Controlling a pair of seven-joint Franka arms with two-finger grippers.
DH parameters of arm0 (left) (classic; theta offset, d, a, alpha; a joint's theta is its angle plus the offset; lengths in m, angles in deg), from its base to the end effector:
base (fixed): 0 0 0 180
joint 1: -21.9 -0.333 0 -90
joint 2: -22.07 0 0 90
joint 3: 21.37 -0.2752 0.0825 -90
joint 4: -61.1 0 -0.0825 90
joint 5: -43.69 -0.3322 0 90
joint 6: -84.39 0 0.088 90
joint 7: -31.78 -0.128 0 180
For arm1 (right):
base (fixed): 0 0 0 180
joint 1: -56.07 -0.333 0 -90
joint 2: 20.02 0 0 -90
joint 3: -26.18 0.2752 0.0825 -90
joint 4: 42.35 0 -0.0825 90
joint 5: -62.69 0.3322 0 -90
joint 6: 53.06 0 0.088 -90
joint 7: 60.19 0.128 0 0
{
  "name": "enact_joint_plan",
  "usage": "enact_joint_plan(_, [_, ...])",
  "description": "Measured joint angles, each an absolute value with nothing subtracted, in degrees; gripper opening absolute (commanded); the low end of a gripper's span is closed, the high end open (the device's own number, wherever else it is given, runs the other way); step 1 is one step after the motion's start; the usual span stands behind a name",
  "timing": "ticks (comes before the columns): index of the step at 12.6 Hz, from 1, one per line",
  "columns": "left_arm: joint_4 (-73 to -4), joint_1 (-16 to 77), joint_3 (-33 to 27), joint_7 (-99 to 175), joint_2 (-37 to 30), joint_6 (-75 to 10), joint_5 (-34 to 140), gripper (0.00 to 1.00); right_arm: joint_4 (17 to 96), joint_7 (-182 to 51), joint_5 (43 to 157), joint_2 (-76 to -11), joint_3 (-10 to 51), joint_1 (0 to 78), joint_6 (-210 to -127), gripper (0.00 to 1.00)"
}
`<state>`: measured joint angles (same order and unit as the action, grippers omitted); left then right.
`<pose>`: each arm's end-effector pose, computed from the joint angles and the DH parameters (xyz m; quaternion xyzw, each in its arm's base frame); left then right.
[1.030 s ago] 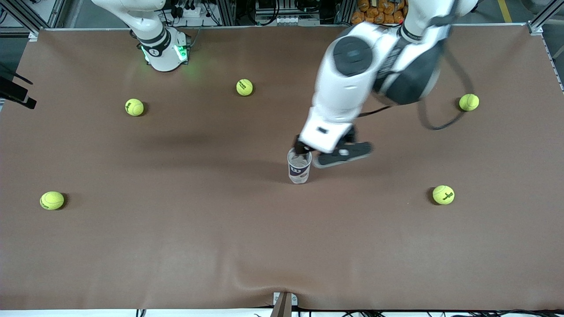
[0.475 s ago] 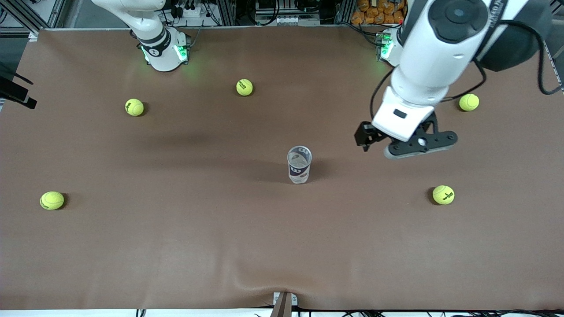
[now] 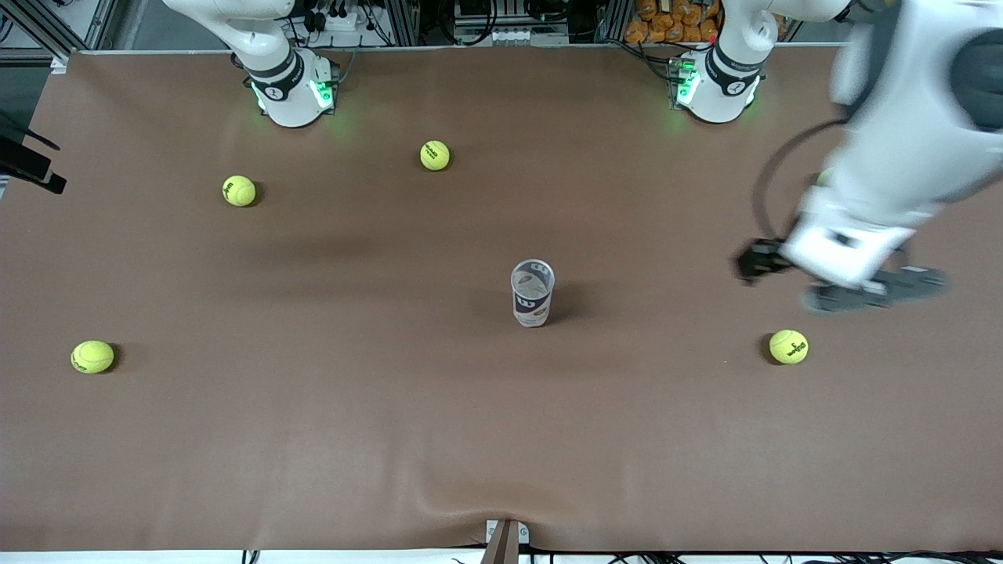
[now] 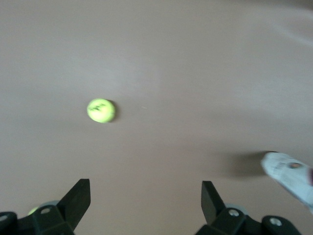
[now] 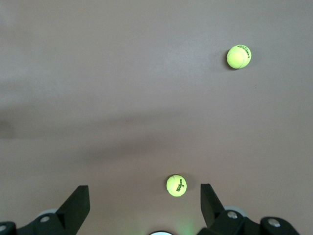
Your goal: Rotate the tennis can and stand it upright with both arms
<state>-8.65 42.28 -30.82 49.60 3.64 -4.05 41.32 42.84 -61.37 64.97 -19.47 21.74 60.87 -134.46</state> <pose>0.5699 -0.1202 0.5359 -0.9973 -0.0564 -0.0159 0.0440 0.4781 -0.0723 0.5895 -0.9971 0.0678 0.0263 0.0226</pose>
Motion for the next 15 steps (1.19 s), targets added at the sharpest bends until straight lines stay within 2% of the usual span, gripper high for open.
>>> enact_joint_plan(3, [-9.19,32.85,-27.92,41.86,4.09,-3.71,41.1,1.0,42.84,-61.37,64.97,-19.47,21.75,60.87,-134.45,1.0])
enact_joint_plan(6, [-10.53,25.73,-18.14,41.75,4.75,-3.44,36.5,1.0,42.84,-61.37,64.98,-19.47,21.77,60.87,-134.45,1.0])
enact_joint_plan(7, [-11.01,24.89,-16.9,41.75,5.07,-3.43,35.92,1.0,42.84,-61.37,64.99,-19.47,21.77,60.87,-134.45,1.0])
enact_joint_plan(12, [-11.9,25.44,-17.25,41.81,7.47,-3.36,37.07,1.0,42.84,-61.37,64.99,-19.47,21.78,60.87,-134.44,1.0])
enact_joint_plan(15, [-17.29,25.21,-21.17,37.75,14.35,-3.28,40.33,1.0,42.84,-61.37,64.99,-19.48,21.79,60.87,-134.41,1.0])
